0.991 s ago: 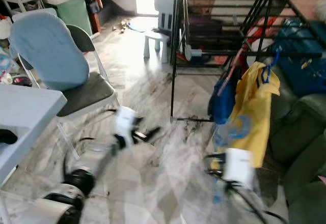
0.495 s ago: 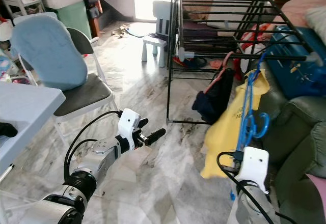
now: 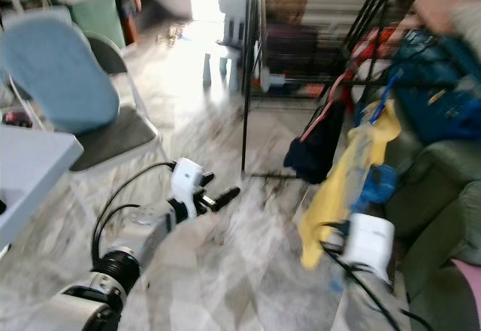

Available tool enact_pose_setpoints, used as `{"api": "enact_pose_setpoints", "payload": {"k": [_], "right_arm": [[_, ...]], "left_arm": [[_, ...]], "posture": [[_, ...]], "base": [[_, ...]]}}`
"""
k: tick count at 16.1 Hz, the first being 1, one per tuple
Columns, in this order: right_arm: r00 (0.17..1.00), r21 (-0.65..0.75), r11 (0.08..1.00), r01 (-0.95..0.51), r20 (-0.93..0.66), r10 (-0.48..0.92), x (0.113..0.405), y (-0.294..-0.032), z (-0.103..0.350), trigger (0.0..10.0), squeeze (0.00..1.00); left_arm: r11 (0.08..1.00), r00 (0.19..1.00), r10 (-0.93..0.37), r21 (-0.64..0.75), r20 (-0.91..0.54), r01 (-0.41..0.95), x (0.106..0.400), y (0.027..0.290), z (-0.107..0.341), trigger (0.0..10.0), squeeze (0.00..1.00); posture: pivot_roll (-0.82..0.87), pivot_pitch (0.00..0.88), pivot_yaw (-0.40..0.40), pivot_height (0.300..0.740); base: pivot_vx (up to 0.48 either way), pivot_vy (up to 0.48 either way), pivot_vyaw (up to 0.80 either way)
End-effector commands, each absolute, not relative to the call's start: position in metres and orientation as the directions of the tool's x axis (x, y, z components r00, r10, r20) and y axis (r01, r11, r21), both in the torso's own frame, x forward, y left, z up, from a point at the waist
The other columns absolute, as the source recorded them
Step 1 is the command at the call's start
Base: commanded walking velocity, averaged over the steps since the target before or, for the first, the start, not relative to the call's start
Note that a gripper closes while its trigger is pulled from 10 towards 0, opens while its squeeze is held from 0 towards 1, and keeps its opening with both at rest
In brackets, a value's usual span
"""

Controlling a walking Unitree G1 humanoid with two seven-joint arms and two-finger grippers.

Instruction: Hang hanger

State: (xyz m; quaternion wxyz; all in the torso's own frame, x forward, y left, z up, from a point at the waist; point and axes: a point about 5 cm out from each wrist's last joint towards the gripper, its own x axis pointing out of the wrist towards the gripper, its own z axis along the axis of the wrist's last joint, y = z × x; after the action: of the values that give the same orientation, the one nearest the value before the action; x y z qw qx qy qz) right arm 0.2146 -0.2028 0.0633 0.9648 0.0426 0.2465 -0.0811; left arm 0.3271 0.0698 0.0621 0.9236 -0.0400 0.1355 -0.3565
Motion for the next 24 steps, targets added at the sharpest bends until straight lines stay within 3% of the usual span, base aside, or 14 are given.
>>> {"api": "enact_pose_setpoints", "payload": {"k": [1,7,24], "right_arm": [[0.860,0.084,0.992,0.095,-0.508,-0.040,0.213,-0.190,0.061,10.0,0.00],[0.835,0.116,0.993,0.028,-0.549,0.040,0.209,-0.180,0.054,10.0,0.00],[0.789,0.153,0.988,-0.026,-0.604,0.114,0.207,-0.165,0.045,10.0,0.00]], "left_arm": [[0.735,0.705,-0.678,-0.177,-0.207,0.655,0.329,0.068,0.066,10.0,0.00],[0.737,0.708,-0.676,-0.171,-0.205,0.654,0.329,0.069,0.066,10.0,0.00],[0.724,0.690,-0.689,-0.176,-0.220,0.667,0.327,0.068,0.063,10.0,0.00]], "posture": [[-0.07,0.000,-0.024,0.740],[-0.07,0.000,-0.025,0.740],[-0.07,0.000,-0.027,0.740]], "base": [[0.000,0.000,0.00],[0.000,0.000,0.00],[0.369,0.031,0.00]]}}
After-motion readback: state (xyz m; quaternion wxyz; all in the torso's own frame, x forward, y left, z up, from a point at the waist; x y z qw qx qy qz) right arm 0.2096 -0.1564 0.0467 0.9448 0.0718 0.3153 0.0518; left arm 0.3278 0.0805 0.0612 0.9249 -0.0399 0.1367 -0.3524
